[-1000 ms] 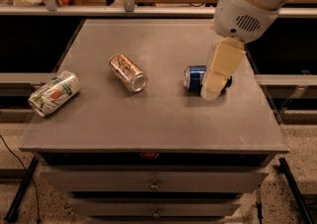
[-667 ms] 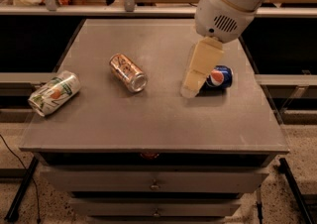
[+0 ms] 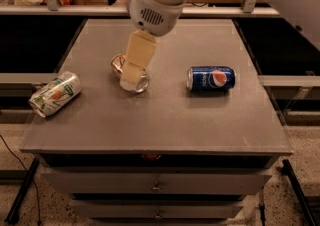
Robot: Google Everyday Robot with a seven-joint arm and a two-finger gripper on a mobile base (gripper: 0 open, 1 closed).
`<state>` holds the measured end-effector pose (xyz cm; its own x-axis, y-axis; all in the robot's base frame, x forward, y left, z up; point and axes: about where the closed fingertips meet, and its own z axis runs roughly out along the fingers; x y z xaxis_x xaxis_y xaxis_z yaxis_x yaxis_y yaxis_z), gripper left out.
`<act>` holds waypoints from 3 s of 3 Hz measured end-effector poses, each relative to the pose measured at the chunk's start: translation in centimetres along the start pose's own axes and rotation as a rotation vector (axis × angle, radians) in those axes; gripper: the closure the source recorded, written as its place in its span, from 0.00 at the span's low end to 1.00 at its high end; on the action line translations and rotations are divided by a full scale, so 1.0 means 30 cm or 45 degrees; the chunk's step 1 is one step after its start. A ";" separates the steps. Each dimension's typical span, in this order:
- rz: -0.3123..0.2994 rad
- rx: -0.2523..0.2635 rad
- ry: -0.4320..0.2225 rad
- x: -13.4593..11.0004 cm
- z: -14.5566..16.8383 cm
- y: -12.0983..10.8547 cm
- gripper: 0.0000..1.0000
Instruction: Pick orange can
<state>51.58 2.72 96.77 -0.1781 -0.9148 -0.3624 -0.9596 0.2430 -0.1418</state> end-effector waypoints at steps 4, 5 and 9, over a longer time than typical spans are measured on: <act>0.172 -0.051 0.118 -0.101 0.178 -0.019 0.00; 0.325 -0.002 0.240 -0.103 0.290 -0.074 0.00; 0.563 0.106 0.353 -0.023 0.436 -0.200 0.18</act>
Offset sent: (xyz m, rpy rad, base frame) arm -0.0028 0.0084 0.0019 0.0208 0.0155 -0.0305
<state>60.31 6.12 85.84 -0.6237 -0.7675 -0.1484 -0.7613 0.6394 -0.1077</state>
